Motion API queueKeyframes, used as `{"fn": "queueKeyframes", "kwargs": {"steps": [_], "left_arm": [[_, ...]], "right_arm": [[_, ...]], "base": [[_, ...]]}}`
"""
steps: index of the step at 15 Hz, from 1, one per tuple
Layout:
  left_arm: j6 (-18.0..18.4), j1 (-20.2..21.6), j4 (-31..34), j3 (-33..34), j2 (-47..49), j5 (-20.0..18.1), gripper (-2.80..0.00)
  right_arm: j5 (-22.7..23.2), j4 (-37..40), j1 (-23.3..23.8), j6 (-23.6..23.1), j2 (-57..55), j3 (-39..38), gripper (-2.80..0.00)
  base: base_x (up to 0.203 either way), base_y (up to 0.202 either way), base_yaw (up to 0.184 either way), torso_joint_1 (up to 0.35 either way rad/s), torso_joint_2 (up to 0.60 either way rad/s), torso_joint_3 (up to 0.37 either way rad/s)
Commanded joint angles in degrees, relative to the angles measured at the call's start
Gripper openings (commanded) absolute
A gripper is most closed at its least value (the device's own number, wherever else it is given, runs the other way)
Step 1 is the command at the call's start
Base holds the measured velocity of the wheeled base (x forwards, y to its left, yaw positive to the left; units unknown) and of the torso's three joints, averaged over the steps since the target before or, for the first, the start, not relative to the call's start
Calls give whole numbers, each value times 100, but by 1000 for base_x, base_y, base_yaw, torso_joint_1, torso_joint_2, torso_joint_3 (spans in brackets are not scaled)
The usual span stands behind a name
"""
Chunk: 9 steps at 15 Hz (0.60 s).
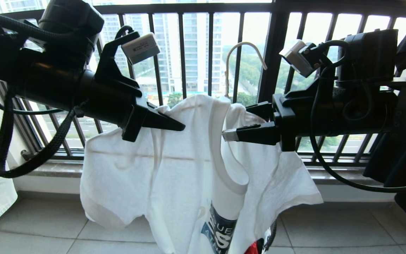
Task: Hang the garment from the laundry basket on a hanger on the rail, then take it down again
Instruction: Hang the clothes on the clothes rack
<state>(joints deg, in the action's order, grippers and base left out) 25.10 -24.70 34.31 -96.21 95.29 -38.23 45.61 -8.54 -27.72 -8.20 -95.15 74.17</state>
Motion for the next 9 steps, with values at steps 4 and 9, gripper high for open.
{"fn": "queueKeyframes", "kwargs": {"steps": [4,9], "left_arm": [[-806,17,-2831,1513,-60,-43,-280],[-1290,26,-4206,2313,-94,-39,-280]], "right_arm": [[-124,-8,82,-6,-259,179,0],[-384,-8,258,17,-491,456,0]], "base": [[0,0,0,0,0,0],[0,0,0,0,0,0]]}}
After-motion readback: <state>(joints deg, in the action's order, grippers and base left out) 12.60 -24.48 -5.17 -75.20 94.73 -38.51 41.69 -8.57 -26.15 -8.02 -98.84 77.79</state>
